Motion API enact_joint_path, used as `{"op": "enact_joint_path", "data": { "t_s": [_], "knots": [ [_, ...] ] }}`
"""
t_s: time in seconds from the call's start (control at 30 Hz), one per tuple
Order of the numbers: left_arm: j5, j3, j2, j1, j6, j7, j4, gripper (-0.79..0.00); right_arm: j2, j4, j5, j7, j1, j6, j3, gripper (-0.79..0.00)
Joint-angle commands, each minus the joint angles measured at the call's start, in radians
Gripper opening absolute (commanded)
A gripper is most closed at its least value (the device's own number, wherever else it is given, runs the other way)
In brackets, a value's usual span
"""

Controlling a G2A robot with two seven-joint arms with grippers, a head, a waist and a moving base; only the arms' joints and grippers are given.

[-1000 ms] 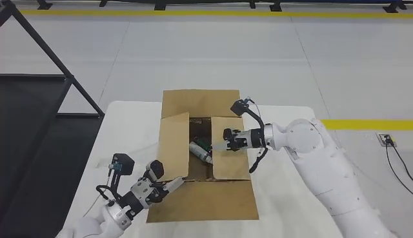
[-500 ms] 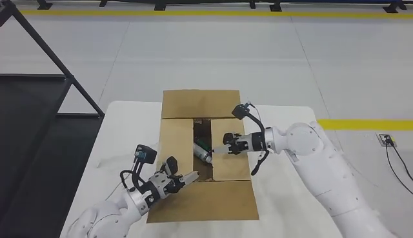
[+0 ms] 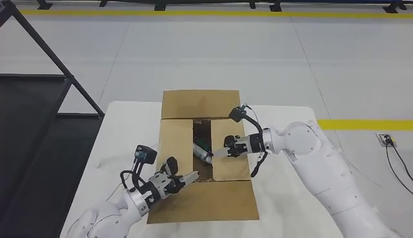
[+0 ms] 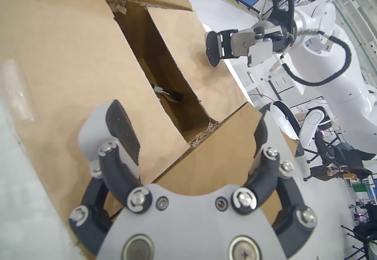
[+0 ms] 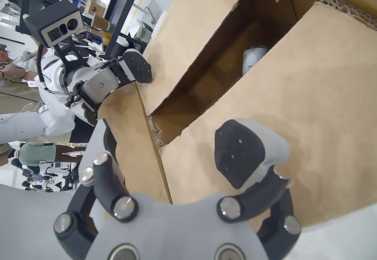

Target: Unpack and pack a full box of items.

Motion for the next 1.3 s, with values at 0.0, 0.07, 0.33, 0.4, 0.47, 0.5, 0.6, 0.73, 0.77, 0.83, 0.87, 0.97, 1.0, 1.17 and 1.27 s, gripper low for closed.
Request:
{"op": "enact_joint_path", "data": {
  "t_s": [0.0, 0.07, 0.33, 0.4, 0.47, 0.5, 0.6, 0.73, 0.77, 0.83, 0.87, 0.97, 1.0, 1.17, 1.27],
  "knots": [
    [-0.001, -0.009, 0.001, 0.01, -0.008, 0.017, -0.018, 0.0, 0.002, -0.008, 0.005, -0.004, 0.003, -0.005, 0.004, 0.0],
    [-0.007, -0.021, 0.002, 0.022, -0.017, 0.034, -0.04, 0.0, 0.005, -0.021, 0.009, -0.007, 0.003, -0.011, 0.012, 0.0],
    [-0.13, -0.163, 0.012, 0.12, -0.088, 0.086, -0.151, 0.0, 0.034, -0.13, 0.004, -0.044, -0.015, -0.02, 0.099, 0.0],
    [-0.182, -0.212, 0.017, 0.153, -0.125, 0.079, -0.164, 0.0, 0.039, -0.129, 0.024, -0.05, -0.013, -0.013, 0.116, 0.0],
    [-0.256, -0.265, 0.021, 0.194, -0.185, 0.066, -0.169, 0.0, 0.042, -0.119, 0.058, -0.036, -0.008, -0.011, 0.127, 0.0],
    [-0.303, -0.305, 0.024, 0.228, -0.225, 0.054, -0.171, 0.0, 0.045, -0.119, 0.054, -0.013, -0.002, -0.004, 0.13, 0.0],
    [-0.391, -0.391, 0.03, 0.307, -0.303, 0.025, -0.173, 0.0, 0.049, -0.124, 0.053, 0.001, 0.0, 0.005, 0.135, 0.0],
    [-0.407, -0.425, 0.035, 0.351, -0.348, -0.028, -0.182, 0.0, 0.049, -0.124, 0.053, 0.001, 0.0, 0.005, 0.135, 0.0],
    [-0.407, -0.425, 0.035, 0.351, -0.348, -0.028, -0.182, 0.0, 0.049, -0.124, 0.053, 0.001, 0.0, 0.005, 0.135, 0.0],
    [-0.407, -0.425, 0.035, 0.351, -0.348, -0.028, -0.182, 0.0, 0.049, -0.124, 0.053, 0.001, 0.0, 0.005, 0.135, 0.0],
    [-0.407, -0.425, 0.035, 0.351, -0.348, -0.028, -0.182, 0.0, 0.049, -0.124, 0.053, 0.001, 0.0, 0.005, 0.135, 0.0],
    [-0.407, -0.425, 0.035, 0.351, -0.348, -0.028, -0.182, 0.0, 0.049, -0.124, 0.053, 0.001, 0.0, 0.005, 0.135, 0.0],
    [-0.407, -0.425, 0.035, 0.351, -0.348, -0.028, -0.182, 0.0, 0.049, -0.124, 0.053, 0.001, 0.0, 0.005, 0.135, 0.0],
    [-0.428, -0.404, 0.036, 0.343, -0.317, -0.044, -0.18, 0.0, 0.051, -0.117, 0.012, -0.072, -0.018, 0.011, 0.141, 0.0],
    [-0.471, -0.398, 0.038, 0.319, -0.265, -0.057, -0.139, 0.0, 0.054, -0.073, -0.008, -0.149, -0.02, 0.002, 0.16, 0.0]
  ]
}}
